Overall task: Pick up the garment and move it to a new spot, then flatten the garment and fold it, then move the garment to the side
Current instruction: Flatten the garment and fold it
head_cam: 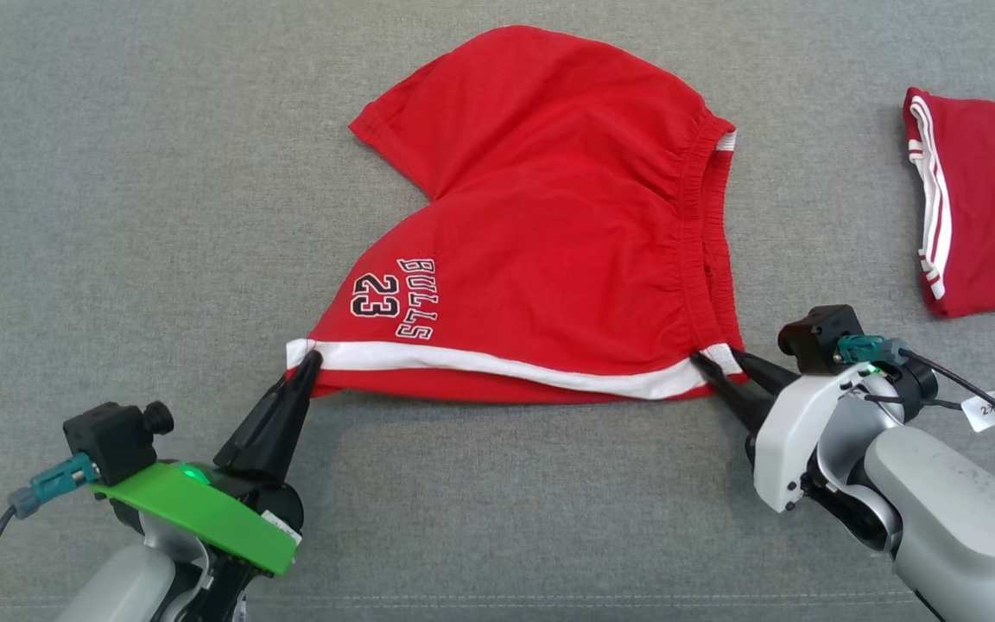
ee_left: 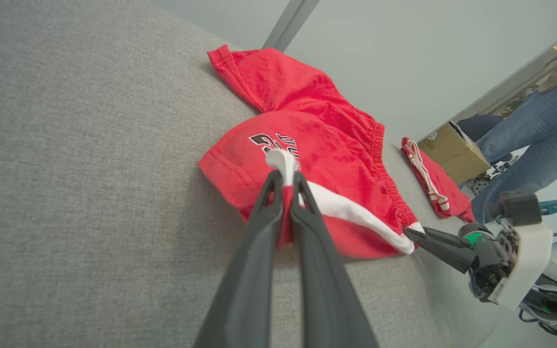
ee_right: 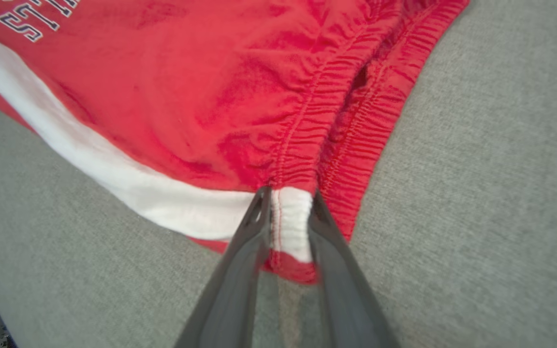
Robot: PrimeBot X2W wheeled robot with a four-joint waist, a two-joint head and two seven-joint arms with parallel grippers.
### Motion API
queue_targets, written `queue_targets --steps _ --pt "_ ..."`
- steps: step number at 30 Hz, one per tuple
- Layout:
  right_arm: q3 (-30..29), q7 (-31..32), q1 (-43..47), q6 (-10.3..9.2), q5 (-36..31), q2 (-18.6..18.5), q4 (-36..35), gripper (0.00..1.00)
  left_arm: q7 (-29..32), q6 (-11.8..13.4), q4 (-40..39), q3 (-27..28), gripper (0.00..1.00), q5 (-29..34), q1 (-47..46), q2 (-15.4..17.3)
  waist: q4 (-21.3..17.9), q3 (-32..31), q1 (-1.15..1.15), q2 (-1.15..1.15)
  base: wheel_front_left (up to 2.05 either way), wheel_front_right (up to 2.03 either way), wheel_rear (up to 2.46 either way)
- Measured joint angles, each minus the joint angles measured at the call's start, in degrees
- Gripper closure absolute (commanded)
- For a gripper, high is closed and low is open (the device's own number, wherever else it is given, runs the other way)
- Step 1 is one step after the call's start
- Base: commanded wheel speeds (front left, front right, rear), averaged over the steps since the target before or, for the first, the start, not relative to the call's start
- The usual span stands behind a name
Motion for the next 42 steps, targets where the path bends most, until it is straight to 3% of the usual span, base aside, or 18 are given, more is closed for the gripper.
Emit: queue_targets --steps 2,3,9,17,22,28,32,37,42 --pt "-0.29 -0.03 -0.01 0.00 0.00 -0.03 0.00 0.96 -0.15 0.00 0.05 0.36 1.00 0.00 0.00 0.01 0.04 -0.03 0.00 0.00 0.00 0.00 0.00" --pt "-0.53 -0.27 -0.01 0.00 0.02 -0.03 -0.02 1.00 -0.16 0.00 0.13 0.48 1.00 0.00 0.00 0.01 0.04 -0.07 0.00 0.00 0.00 0.00 0.00" --pt "-3.76 -2.47 -0.64 0.47 2.44 -0.02 -2.79 1.00 -0.16 0.00 0.93 2.00 1.00 0.05 -0.01 0.43 -0.34 -1.26 0.00 0.00 0.00 0.00 0.00" --pt "-10.45 -5.24 -7.50 1.48 7.84 -0.99 -13.12 1.00 -0.47 0.00 -3.75 6.80 1.00 2.34 -4.11 4.58 -1.29 -4.49 0.00 0.00 0.00 0.00 0.00" --pt "-12.85 -5.33 -9.81 1.98 11.51 -2.23 -19.17 1.00 -0.14 0.02 -9.25 10.33 1.00 2.34 -7.96 8.99 -1.89 -7.13 0.00 0.00 0.00 0.00 0.00" --pt "-17.98 -2.43 -13.22 1.98 17.92 -4.38 -27.85 1.00 5.57 1.85 -19.33 15.02 1.00 -0.10 -12.90 15.22 -3.20 -9.15 0.00 0.00 0.00 0.00 0.00" --pt "-19.69 0.05 -14.69 1.89 20.68 -5.14 -29.52 1.00 8.94 2.67 -22.43 15.91 1.00 -2.41 -15.70 16.64 -3.42 -8.40 0.00 0.00 0.00 0.00 0.00" --pt "-17.93 5.60 -15.45 -0.20 25.13 -3.27 -27.97 1.00 15.37 4.39 -19.08 15.13 1.00 -6.55 -19.45 17.45 -3.25 -5.74 0.00 0.00 0.00 0.00 0.00" --pt "-14.66 8.22 -22.26 -3.18 21.62 1.51 -21.68 1.00 18.76 5.64 -10.94 13.78 1.00 -7.65 -24.94 16.71 -2.87 -2.29 0.00 0.00 0.00 0.00 0.00"
